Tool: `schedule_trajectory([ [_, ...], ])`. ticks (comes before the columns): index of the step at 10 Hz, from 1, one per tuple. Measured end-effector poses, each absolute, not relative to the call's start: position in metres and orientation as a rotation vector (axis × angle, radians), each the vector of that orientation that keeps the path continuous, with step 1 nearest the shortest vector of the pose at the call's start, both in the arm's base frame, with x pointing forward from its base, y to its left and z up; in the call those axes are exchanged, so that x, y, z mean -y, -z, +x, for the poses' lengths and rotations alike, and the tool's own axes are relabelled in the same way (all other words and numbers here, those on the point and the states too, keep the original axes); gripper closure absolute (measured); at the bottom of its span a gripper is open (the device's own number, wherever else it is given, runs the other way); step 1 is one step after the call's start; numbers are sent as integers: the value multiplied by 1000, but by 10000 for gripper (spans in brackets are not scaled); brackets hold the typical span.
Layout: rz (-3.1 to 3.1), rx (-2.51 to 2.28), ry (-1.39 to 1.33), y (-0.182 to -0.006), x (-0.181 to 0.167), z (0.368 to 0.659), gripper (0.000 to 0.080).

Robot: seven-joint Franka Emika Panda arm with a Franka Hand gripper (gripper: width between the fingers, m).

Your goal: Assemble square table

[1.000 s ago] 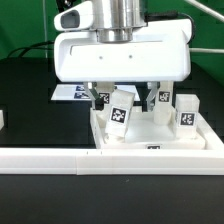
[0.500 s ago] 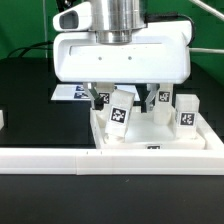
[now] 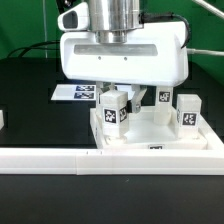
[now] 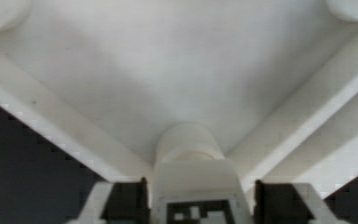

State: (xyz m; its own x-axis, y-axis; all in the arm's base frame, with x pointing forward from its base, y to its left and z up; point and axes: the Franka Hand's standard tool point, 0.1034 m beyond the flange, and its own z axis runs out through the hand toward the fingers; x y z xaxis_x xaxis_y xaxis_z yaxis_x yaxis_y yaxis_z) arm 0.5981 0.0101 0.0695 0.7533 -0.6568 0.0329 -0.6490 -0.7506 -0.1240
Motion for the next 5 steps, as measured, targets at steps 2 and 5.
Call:
schedule_trajectory([
  [2,-2755,-1257,104,-70,-11,598,514],
  [5,-2543,-1621,116,-69,-11,610,514],
])
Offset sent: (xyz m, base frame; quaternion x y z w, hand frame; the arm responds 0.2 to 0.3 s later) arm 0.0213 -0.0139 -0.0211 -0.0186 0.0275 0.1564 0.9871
